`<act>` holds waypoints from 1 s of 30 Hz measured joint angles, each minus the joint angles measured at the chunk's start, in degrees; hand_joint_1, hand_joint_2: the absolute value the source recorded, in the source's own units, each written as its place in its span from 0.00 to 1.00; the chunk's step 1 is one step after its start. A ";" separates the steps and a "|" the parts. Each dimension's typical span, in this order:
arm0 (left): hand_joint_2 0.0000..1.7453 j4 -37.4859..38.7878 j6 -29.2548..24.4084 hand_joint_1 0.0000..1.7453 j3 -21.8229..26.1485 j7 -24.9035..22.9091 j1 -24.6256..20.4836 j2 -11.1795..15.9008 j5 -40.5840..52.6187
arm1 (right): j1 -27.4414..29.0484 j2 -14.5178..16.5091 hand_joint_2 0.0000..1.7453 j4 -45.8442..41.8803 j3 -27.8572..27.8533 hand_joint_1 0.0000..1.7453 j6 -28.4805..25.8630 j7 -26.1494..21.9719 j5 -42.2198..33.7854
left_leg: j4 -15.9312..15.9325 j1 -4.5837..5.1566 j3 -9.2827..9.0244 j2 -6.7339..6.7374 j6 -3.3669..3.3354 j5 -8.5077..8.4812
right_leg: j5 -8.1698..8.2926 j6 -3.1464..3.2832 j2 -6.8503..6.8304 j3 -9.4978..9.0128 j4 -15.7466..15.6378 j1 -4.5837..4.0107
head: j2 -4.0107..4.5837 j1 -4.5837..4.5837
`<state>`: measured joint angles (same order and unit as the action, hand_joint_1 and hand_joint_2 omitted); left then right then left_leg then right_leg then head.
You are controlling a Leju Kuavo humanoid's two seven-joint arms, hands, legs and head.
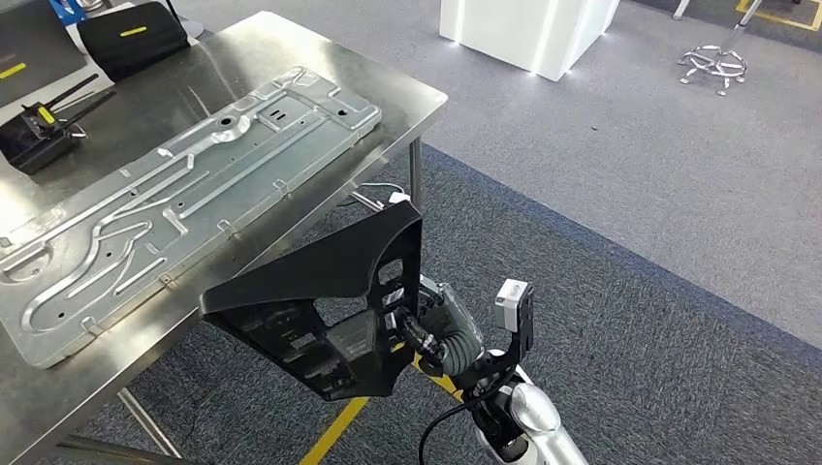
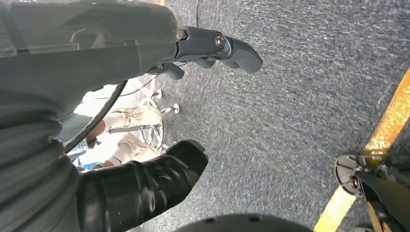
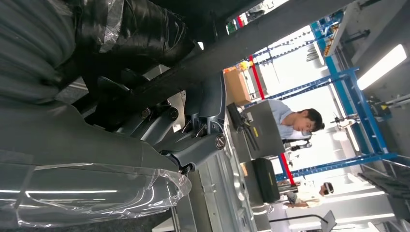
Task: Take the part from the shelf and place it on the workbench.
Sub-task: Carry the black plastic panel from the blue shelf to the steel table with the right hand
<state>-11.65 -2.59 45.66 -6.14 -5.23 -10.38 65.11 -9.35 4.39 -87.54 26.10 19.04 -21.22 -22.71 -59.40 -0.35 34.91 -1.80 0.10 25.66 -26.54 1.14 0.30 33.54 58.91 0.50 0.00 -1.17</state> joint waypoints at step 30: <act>1.00 0.00 0.68 0.00 -0.09 -0.39 -1.25 0.19 1.30 | 2.72 -0.99 1.00 -3.47 -0.04 1.00 -2.64 -0.41 1.11 | 0.44 0.31 -5.81 0.91 -0.51 3.35 | 1.75 0.56 -0.14 1.68 -0.53 -0.75 | 0.00 0.13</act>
<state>-11.65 -1.91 45.57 -6.52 -6.47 -10.20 66.40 -6.63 3.40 -91.01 26.05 16.40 -21.63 -21.59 -58.97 -0.04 29.10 -0.89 -0.41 29.01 -24.79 1.70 0.15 35.22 58.38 -0.25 0.00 -1.04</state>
